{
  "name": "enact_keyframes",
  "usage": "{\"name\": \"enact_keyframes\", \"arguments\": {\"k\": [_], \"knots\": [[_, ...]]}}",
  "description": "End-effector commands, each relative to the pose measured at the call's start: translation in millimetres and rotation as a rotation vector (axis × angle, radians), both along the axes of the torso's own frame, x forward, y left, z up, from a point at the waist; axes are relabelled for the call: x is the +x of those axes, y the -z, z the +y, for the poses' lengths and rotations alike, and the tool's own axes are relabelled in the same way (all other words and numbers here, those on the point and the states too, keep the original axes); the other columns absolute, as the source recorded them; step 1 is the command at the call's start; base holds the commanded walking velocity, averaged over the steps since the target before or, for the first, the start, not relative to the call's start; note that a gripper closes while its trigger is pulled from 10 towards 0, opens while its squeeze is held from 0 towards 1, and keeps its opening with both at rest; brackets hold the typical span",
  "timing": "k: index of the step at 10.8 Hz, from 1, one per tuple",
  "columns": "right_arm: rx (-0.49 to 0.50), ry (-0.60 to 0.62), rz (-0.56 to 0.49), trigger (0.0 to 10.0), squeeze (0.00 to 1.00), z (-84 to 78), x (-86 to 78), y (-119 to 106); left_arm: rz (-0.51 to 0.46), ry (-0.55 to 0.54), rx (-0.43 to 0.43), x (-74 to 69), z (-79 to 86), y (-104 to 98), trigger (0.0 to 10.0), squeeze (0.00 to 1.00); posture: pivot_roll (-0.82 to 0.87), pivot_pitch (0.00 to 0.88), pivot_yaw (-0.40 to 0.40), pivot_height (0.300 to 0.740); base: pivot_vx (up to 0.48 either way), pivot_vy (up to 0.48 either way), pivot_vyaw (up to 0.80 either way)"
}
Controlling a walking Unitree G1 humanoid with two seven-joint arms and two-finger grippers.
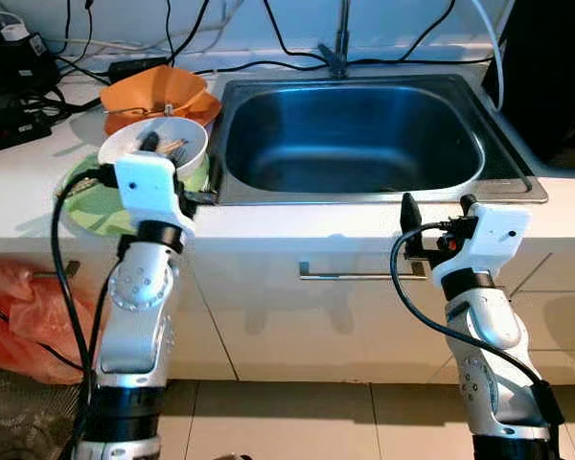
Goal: Kitchen organization
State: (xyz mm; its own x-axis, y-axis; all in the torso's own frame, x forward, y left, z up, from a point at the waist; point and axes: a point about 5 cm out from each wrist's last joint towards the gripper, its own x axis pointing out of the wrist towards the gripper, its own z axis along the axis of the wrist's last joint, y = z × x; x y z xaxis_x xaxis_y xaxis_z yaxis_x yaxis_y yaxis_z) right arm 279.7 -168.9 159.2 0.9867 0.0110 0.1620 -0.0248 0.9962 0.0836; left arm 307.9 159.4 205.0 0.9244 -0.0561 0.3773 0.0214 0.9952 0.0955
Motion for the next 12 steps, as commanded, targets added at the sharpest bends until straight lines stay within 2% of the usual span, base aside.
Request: {"name": "enact_keyframes", "arguments": {"k": [1, 2, 4, 6, 10, 12], "knots": [[0.013, -0.019, -0.014, 10.0, 0.27, 4.4, 2.0, -5, 0.002, -0.059, 0.009, 4.3, 8.4, -3, 10.0, 0.0, 0.01, 0.041, 0.073, 0.74, 0.0, 0.0, 0.0], [0.019, -0.023, -0.015, 10.0, 0.28, 6.1, 2.5, -5, 0.031, -0.101, -0.013, 6.6, 15.1, 1, 10.0, 0.0, 0.01, 0.039, 0.076, 0.74, 0.0, 0.0, 0.0], [0.024, -0.022, -0.012, 10.0, 0.27, 6.6, 1.8, -4, 0.026, -0.132, -0.025, 6.8, 19.4, -1, 10.0, 0.0, 0.01, 0.04, 0.08, 0.74, 0.0, 0.0, 0.0], [0.035, -0.025, -0.006, 10.0, 0.27, 8.6, 1.8, -3, 0.061, -0.145, 0.003, 8.7, 23.0, 9, 10.0, 0.0, 0.01, 0.04, 0.081, 0.74, 0.0, 0.0, 0.0], [0.04, -0.031, -0.006, 10.0, 0.27, 9.7, 2.4, -3, 0.093, -0.135, 0.186, 13.0, 31.2, 30, 10.0, 0.0, 0.02, 0.043, 0.08, 0.74, 0.0, 0.0, 0.0], [0.048, -0.033, -0.008, 10.0, 0.27, 10.9, 1.8, -3, 0.09, -0.118, 0.293, 20.6, 36.9, 39, 10.0, 0.0, 0.01, 0.048, 0.082, 0.74, 0.0, 0.0, 0.0]]}}
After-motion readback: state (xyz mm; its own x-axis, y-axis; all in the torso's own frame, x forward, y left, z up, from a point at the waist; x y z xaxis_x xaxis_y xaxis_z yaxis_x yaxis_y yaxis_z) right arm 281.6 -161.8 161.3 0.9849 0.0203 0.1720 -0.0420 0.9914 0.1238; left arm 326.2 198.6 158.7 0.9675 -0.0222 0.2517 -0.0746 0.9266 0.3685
